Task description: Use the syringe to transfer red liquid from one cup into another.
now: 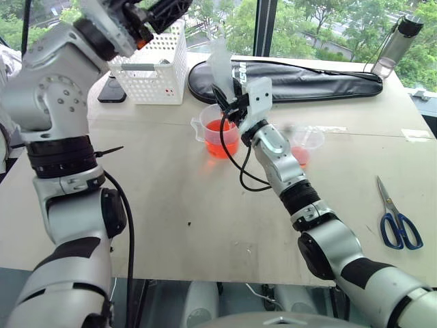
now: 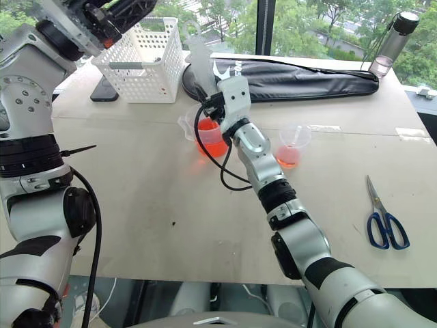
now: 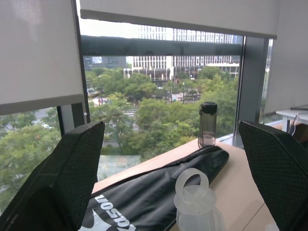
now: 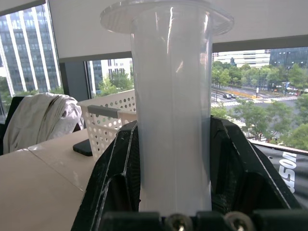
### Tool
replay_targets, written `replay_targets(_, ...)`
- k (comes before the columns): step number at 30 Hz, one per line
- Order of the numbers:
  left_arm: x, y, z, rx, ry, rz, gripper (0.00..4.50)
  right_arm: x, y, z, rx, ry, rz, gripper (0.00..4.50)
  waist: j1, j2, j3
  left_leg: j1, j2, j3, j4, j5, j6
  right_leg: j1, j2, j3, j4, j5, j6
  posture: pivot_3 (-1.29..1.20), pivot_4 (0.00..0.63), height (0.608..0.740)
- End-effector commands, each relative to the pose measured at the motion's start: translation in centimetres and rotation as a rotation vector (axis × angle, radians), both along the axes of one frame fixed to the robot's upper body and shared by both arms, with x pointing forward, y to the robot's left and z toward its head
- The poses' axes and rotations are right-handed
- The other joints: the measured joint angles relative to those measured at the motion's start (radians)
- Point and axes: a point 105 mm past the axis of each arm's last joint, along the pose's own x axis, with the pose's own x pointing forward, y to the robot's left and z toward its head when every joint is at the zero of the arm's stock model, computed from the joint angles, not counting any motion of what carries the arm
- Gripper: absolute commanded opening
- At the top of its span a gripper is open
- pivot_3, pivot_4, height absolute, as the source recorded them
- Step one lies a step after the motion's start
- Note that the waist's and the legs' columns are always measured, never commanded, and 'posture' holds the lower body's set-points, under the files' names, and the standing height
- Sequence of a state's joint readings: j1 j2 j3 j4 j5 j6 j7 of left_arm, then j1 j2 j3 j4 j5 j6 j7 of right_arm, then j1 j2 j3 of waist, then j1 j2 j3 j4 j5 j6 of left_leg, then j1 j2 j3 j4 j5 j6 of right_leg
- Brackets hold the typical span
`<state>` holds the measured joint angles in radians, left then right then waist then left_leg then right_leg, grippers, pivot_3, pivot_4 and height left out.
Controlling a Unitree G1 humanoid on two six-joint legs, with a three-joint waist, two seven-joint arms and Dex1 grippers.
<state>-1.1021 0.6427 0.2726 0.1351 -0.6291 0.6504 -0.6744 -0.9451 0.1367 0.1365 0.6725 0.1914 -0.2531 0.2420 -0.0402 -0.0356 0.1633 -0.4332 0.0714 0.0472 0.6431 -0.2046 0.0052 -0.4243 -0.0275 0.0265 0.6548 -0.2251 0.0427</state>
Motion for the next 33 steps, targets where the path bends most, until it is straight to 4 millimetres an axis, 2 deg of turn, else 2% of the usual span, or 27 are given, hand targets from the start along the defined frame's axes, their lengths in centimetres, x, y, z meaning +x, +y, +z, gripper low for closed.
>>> replay_targets(1,-1.1,0.4,1.8,-0.057,-0.056,-0.01,4.5,-2.4,2.2,4.5,0.158,-0.097,0.1,1.45,0.0,0.0,0.0,0.0,0.0,0.0,0.0,0.0,0.0,0.0,0.0,0.0,0.0,0.0,0.0,0.0,0.15,0.724)
replay_targets(3,-1.2,0.2,2.0,-0.081,-0.052,-0.029,4.5,-2.6,1.3,6.3,0.236,-0.108,0.099,1.45,0.001,0.0,0.0,0.0,0.0,0.0,0.0,0.0,0.0,0.0,0.0,0.0,0.0,0.0,0.0,0.0,0.15,0.724)
replay_targets(6,-1.0,0.1,2.2,-0.125,-0.042,-0.049,4.5,-3.3,-0.9,9.9,0.349,-0.15,0.097,1.45,0.006,0.0,0.0,0.0,0.0,0.0,0.0,0.0,0.0,0.0,0.0,0.0,0.001,0.0,0.0,0.0,0.15,0.724)
replay_targets(9,-0.7,-0.3,2.3,-0.151,-0.031,-0.068,4.5,-4.2,-3.1,12.7,0.438,-0.157,0.107,1.45,0.005,0.0,0.0,0.0,0.0,0.0,0.0,0.0,0.0,0.0,-0.001,-0.001,0.001,0.0,0.0,0.0,0.15,0.724)
replay_targets(11,-0.5,-0.9,2.1,-0.147,-0.025,-0.087,4.5,-4.4,-4.8,13.8,0.495,-0.137,0.105,1.45,0.005,0.0,0.0,0.0,0.0,0.0,0.0,0.0,0.0,0.0,-0.001,-0.001,0.001,0.0,0.0,0.0,0.15,0.724)
replay_targets(14,-0.2,-2.0,1.6,-0.141,-0.011,-0.123,4.5,-4.6,-7.7,14.1,0.458,-0.166,0.026,1.45,0.007,0.0,0.0,0.0,0.0,-0.001,0.0,0.0,0.0,0.0,0.0,-0.001,0.001,0.0,0.0,0.0,0.15,0.724)
replay_targets(17,0.1,-3.0,1.0,-0.122,0.004,-0.145,4.5,-4.5,-10.7,13.1,0.339,-0.201,-0.109,1.45,0.013,0.0,0.0,0.0,-0.001,0.0,0.001,0.0,0.0,0.0,-0.001,-0.001,0.0,0.0,0.0,0.0,0.15,0.724)
replay_targets(21,0.7,-4.8,-0.3,-0.075,0.025,-0.18,4.5,-4.8,-15.1,9.9,0.203,-0.194,-0.3,1.45,0.026,0.0,0.0,0.0,-0.003,0.0,0.001,0.0,0.0,0.001,-0.003,-0.001,-0.002,0.0,0.0,0.0,0.15,0.724)
replay_targets(23,0.9,-5.6,-0.9,-0.044,0.035,-0.195,4.5,-5.0,-16.5,8.3,0.164,-0.173,-0.365,1.45,0.025,0.0,0.0,0.0,-0.003,0.001,0.0,0.0,0.0,0.0,-0.002,0.001,-0.001,0.0,0.0,0.0,0.15,0.724)
replay_targets(27,1.4,-7.8,-2.2,0.045,0.072,-0.231,4.5,-5.3,-17.8,4.6,0.091,-0.108,-0.456,1.45,0.024,0.0,0.0,0.0,-0.003,0.001,-0.001,0.0,0.0,-0.001,-0.001,0.002,-0.001,-0.001,0.001,0.0,0.15,0.724)
replay_targets(33,1.5,-11.1,-3.7,0.19,0.079,-0.292,4.5,-5.7,-17.9,1.1,0.053,-0.055,-0.503,1.45,0.024,0.0,0.0,0.0,-0.003,0.001,0.0,0.0,0.0,-0.002,-0.001,0.002,0.001,-0.001,0.001,0.0,0.15,0.724)
